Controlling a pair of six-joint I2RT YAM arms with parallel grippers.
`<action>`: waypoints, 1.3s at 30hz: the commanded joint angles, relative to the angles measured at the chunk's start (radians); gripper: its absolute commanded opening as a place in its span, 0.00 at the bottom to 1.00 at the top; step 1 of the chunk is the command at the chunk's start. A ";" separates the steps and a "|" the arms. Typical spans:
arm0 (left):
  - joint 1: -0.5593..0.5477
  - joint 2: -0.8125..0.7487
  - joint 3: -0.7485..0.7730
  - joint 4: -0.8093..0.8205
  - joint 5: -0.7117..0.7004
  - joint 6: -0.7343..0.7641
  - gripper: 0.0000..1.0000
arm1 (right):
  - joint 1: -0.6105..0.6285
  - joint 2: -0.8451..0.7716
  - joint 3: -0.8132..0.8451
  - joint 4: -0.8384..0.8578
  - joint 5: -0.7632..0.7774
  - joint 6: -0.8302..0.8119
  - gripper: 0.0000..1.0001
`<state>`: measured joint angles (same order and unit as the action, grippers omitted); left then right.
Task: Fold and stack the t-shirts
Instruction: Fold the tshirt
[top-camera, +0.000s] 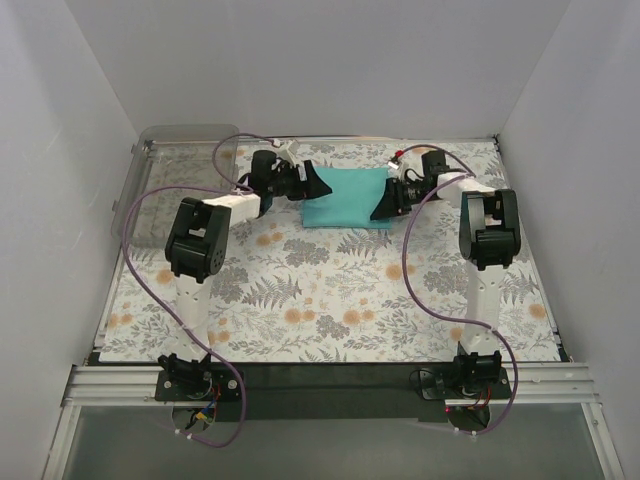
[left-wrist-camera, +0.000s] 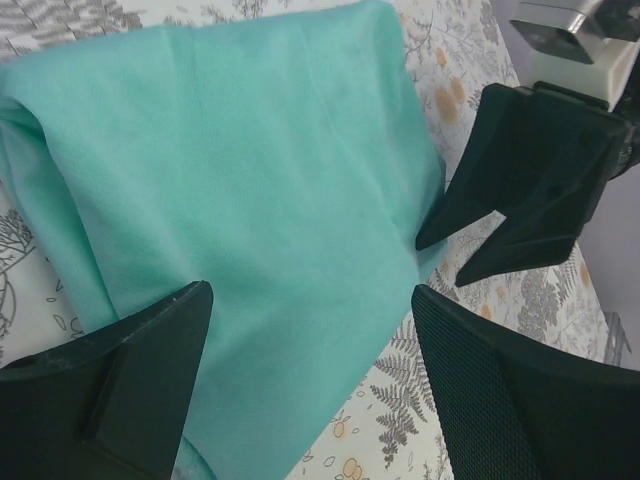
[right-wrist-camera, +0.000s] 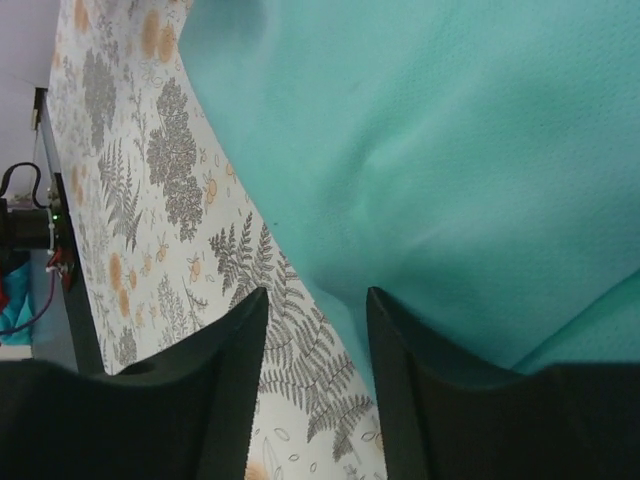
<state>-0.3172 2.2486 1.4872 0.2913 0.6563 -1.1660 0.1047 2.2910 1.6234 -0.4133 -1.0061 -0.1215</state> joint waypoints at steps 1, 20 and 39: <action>0.000 -0.205 -0.007 0.031 -0.073 0.112 0.75 | -0.019 -0.146 0.069 -0.131 0.066 -0.179 0.46; 0.012 -1.041 -0.580 -0.082 -0.360 0.269 0.84 | 0.015 -0.127 0.088 -0.007 0.488 0.063 0.73; 0.017 -1.509 -0.809 -0.372 -0.440 0.243 0.85 | 0.023 -0.108 0.013 -0.004 0.561 0.151 0.02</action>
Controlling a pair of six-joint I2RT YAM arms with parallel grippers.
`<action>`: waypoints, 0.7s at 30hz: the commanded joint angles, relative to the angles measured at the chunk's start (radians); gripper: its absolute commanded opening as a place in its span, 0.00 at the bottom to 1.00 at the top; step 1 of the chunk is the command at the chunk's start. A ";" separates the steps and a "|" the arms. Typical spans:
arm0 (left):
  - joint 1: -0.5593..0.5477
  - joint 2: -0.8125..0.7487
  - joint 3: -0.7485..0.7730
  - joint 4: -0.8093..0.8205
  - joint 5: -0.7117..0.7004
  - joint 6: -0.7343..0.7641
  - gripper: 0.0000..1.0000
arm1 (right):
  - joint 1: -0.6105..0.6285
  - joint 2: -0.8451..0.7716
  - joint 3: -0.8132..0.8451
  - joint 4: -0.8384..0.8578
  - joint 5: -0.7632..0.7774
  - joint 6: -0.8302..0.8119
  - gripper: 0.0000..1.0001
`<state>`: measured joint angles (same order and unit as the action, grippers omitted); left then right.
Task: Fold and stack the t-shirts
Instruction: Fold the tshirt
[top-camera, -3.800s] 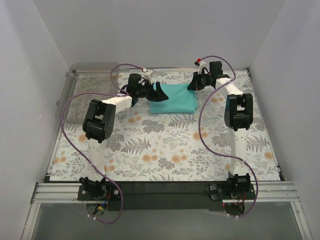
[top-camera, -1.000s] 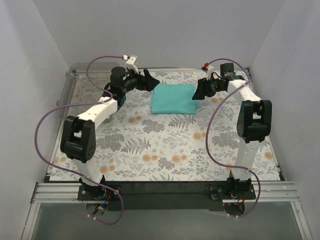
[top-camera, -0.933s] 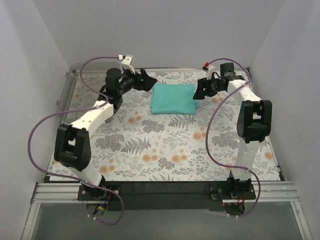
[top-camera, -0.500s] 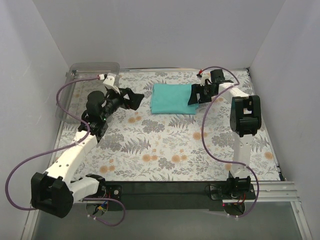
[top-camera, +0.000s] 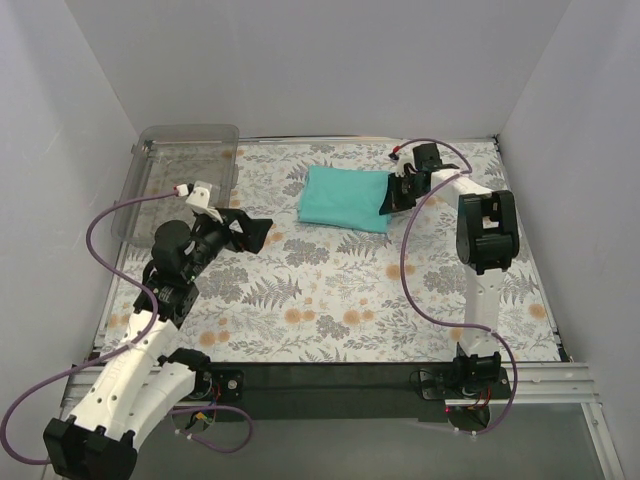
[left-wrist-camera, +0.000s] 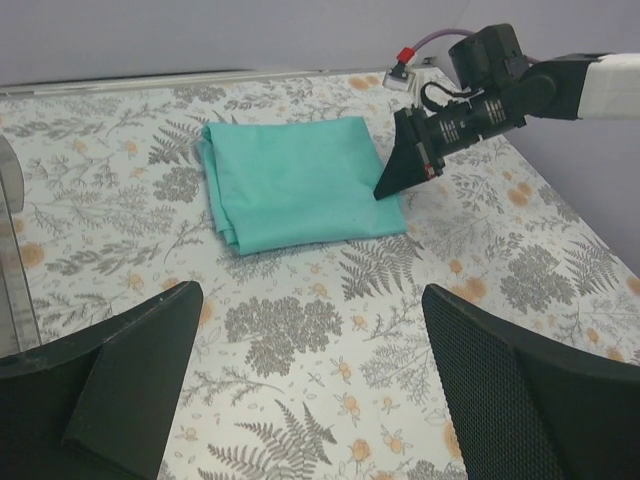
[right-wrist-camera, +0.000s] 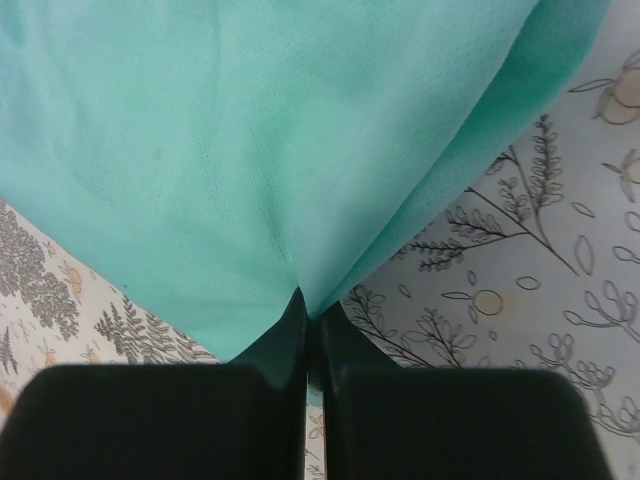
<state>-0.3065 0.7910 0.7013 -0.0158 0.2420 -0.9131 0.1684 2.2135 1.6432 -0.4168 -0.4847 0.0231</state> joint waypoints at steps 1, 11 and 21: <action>0.006 -0.062 -0.031 -0.079 -0.024 -0.016 0.85 | -0.065 -0.037 -0.005 0.000 0.037 -0.002 0.01; 0.006 -0.139 -0.079 -0.142 -0.027 -0.026 0.85 | -0.302 -0.005 0.151 -0.172 -0.020 -0.311 0.01; 0.006 -0.138 -0.111 -0.136 0.005 -0.035 0.84 | -0.490 0.034 0.242 -0.307 0.086 -0.526 0.01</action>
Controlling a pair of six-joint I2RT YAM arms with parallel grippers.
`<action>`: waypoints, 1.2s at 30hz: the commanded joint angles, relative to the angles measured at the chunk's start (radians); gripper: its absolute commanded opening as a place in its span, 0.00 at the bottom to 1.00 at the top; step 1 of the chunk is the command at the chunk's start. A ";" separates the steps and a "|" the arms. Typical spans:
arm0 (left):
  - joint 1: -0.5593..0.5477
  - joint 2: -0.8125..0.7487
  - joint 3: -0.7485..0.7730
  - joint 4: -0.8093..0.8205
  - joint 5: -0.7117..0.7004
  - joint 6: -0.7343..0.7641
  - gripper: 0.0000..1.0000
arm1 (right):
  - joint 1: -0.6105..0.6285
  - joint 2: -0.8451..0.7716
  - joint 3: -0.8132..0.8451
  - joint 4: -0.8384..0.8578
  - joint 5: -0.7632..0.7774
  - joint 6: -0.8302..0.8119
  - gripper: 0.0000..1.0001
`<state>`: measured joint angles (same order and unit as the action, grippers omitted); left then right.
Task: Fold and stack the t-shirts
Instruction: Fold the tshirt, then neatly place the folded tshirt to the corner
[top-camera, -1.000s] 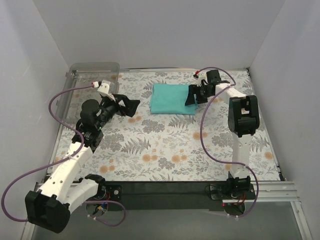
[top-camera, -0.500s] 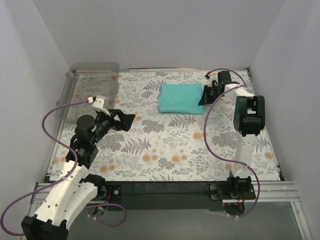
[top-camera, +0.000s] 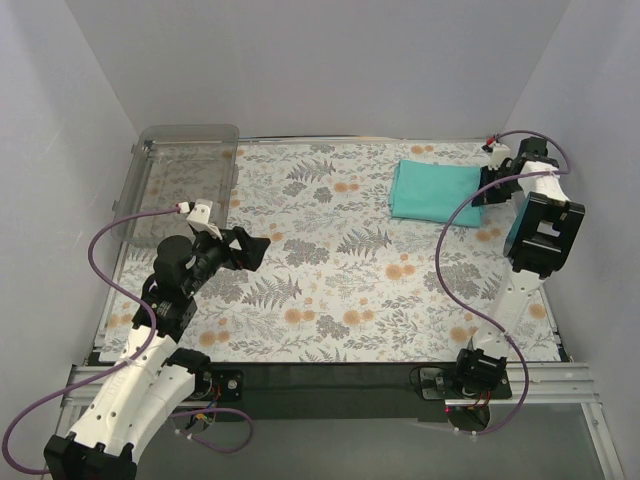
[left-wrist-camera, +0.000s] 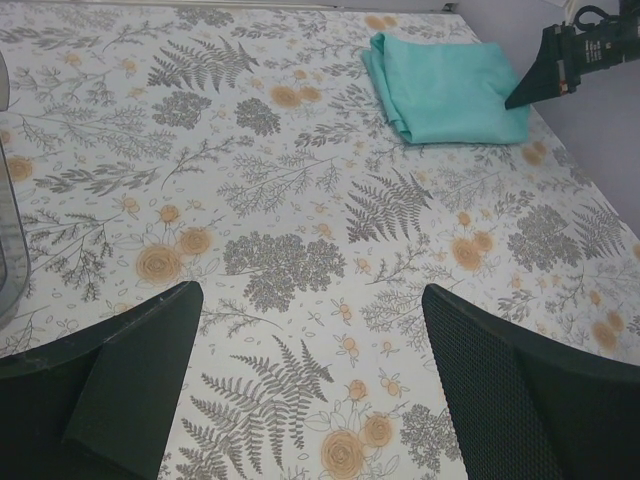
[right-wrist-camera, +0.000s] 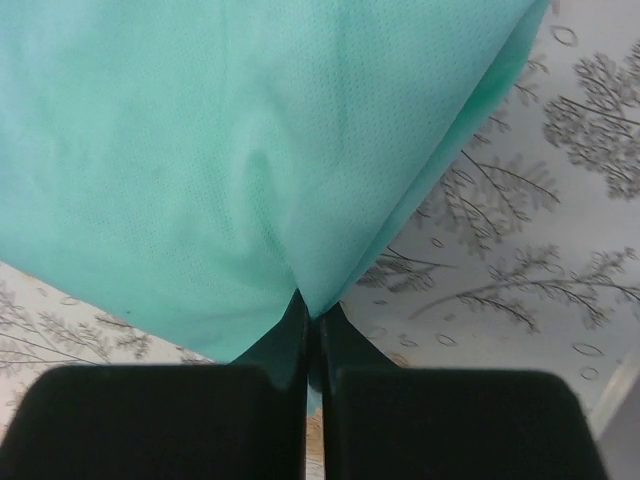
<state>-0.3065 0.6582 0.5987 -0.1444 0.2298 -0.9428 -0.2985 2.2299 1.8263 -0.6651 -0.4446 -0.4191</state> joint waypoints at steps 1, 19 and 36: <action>0.006 -0.005 -0.010 -0.006 0.020 -0.007 0.84 | -0.030 0.017 0.065 -0.060 0.053 -0.093 0.01; 0.006 0.032 0.021 0.008 -0.007 -0.025 0.92 | 0.036 -0.265 -0.080 -0.042 0.256 -0.231 0.62; 0.043 0.101 0.145 -0.118 -0.278 -0.083 0.98 | -0.016 -1.116 -0.820 0.387 0.107 -0.003 0.98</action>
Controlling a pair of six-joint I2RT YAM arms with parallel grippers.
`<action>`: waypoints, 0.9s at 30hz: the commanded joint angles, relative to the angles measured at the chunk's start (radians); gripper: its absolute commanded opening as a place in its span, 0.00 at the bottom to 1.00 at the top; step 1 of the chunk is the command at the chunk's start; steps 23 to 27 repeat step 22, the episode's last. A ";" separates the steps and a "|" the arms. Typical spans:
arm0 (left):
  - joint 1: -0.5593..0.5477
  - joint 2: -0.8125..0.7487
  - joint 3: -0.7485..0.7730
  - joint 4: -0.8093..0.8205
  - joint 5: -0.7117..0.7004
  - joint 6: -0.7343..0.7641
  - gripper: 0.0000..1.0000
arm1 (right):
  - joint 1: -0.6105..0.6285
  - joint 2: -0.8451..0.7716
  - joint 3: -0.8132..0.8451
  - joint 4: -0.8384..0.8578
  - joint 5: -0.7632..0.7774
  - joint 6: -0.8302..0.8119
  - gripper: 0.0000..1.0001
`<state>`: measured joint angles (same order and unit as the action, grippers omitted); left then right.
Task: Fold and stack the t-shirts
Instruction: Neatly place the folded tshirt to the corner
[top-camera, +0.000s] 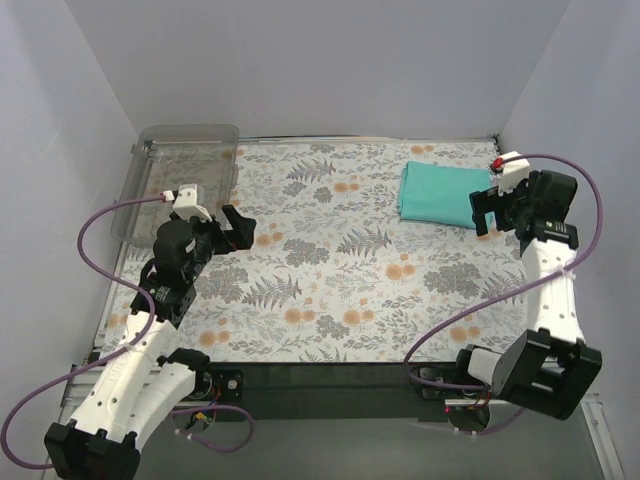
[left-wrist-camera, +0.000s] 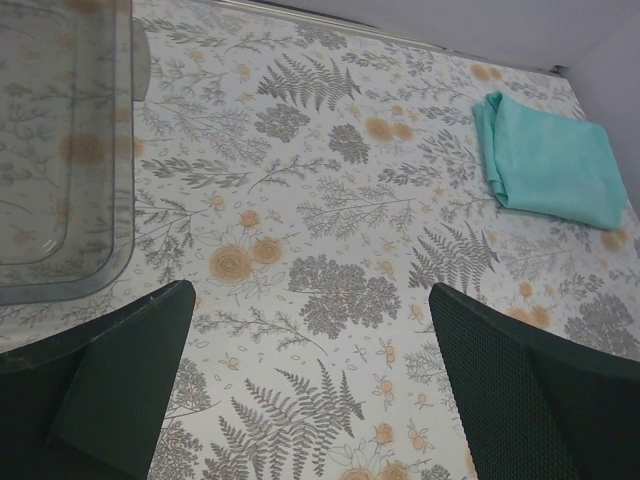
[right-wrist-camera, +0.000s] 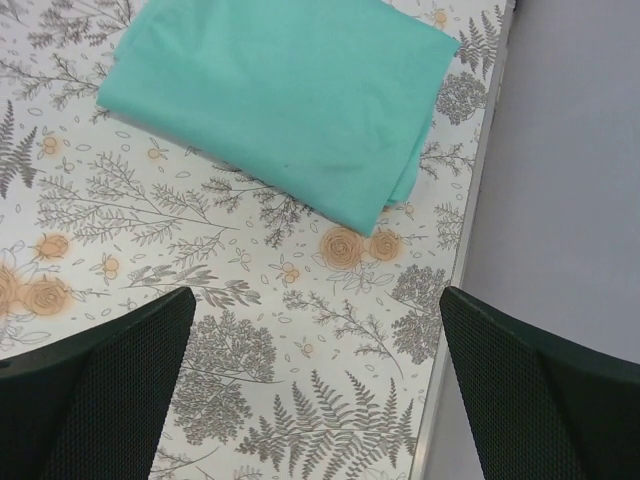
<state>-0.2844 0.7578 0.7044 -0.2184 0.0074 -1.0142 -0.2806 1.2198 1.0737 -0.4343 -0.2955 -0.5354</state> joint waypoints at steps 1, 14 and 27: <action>0.040 0.008 0.040 -0.047 -0.047 -0.015 0.98 | -0.045 -0.141 -0.119 0.169 -0.068 0.127 0.98; 0.149 0.002 -0.060 -0.052 0.037 0.038 0.98 | -0.078 -0.500 -0.359 0.267 0.225 0.348 0.98; 0.149 -0.041 -0.075 -0.067 0.055 0.043 0.98 | -0.078 -0.513 -0.385 0.282 0.211 0.335 0.98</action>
